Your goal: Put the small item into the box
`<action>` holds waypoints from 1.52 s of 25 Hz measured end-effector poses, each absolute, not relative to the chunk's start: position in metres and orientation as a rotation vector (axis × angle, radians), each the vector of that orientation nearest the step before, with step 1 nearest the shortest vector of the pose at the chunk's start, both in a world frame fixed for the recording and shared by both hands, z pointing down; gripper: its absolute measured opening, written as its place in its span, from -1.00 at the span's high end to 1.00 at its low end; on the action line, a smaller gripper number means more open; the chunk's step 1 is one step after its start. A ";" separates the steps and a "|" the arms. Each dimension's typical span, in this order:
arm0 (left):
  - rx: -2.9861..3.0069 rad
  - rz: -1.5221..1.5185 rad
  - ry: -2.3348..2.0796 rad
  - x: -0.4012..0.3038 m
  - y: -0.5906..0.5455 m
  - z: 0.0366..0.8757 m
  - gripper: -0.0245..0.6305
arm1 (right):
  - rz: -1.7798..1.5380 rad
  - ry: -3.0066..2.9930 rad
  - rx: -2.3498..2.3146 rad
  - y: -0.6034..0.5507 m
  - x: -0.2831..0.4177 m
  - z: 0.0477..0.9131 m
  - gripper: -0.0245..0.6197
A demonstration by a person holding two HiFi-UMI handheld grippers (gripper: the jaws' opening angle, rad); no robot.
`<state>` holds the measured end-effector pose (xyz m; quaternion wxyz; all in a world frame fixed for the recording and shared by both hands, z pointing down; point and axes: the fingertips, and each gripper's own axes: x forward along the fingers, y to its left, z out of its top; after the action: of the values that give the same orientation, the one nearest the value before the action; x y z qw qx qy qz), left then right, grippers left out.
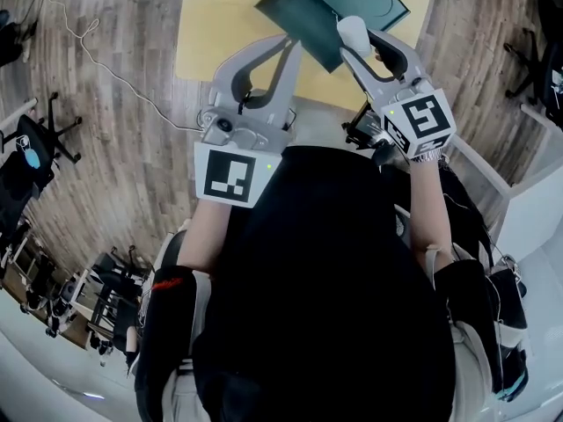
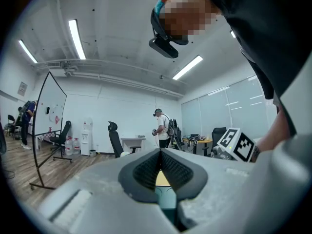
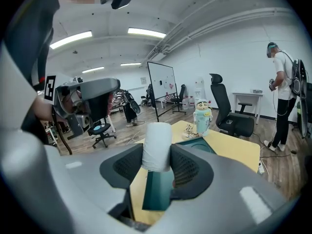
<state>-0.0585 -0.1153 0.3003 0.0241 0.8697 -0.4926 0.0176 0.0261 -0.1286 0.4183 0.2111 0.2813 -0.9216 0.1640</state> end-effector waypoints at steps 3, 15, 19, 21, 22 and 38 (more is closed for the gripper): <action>2.685 0.063 -1.510 -0.063 -0.120 0.305 0.92 | 0.480 -2.540 0.774 -0.130 0.020 0.429 0.37; 2.673 0.101 -1.446 -0.081 -0.137 0.330 0.92 | 0.581 -2.425 0.741 -0.134 -0.001 0.488 0.37; 2.670 0.110 -1.419 -0.082 -0.147 0.335 0.92 | 0.608 -2.380 0.727 -0.137 -0.003 0.506 0.37; 2.669 0.119 -1.406 -0.082 -0.151 0.338 0.92 | 0.616 -2.353 0.721 -0.137 -0.004 0.515 0.37; 2.668 0.123 -1.399 -0.081 -0.152 0.340 0.92 | 0.622 -2.342 0.719 -0.137 -0.004 0.520 0.37; 2.660 0.168 -1.293 -0.065 -0.176 0.363 0.92 | 0.729 -2.165 0.753 -0.145 0.019 0.585 0.37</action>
<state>-0.0652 -0.1762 0.3627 0.0896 0.8944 -0.4346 0.0564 0.0190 -0.1448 0.5846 0.3597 0.2919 -0.8399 0.2829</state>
